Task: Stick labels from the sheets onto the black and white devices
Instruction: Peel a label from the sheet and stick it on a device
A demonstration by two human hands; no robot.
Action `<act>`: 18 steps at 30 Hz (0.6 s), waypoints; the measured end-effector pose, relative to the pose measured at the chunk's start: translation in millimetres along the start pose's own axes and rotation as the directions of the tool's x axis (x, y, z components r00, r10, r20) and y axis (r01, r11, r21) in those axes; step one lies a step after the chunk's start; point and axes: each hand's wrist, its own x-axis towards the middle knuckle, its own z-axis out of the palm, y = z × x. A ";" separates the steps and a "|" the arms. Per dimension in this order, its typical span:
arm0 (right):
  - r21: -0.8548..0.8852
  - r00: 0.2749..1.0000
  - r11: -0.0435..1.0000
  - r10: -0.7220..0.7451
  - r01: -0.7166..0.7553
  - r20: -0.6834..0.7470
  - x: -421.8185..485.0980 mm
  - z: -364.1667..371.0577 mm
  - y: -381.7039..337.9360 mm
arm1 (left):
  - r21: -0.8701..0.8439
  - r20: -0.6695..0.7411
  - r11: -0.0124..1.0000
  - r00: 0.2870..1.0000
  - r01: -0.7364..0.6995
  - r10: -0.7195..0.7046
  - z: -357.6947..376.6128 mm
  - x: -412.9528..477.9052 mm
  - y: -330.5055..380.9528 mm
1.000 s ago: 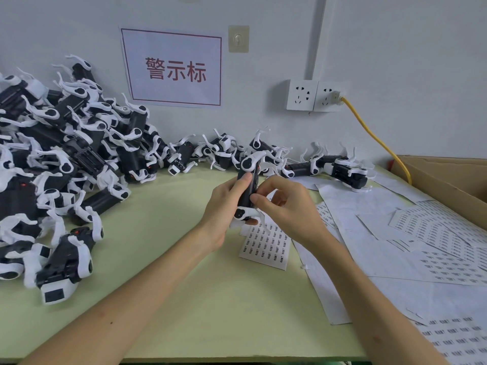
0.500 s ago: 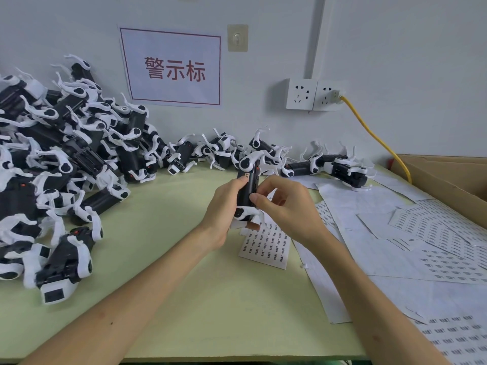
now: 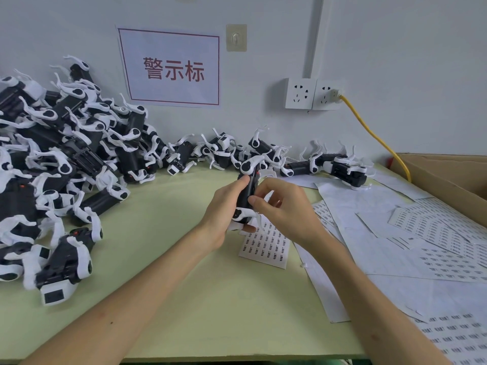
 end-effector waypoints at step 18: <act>0.237 0.995 0.971 -0.003 0.027 -0.104 6.0 -37.8 0.6 | 0.319 0.112 0.927 0.979 -0.196 0.168 -5.1 2.3 -2.8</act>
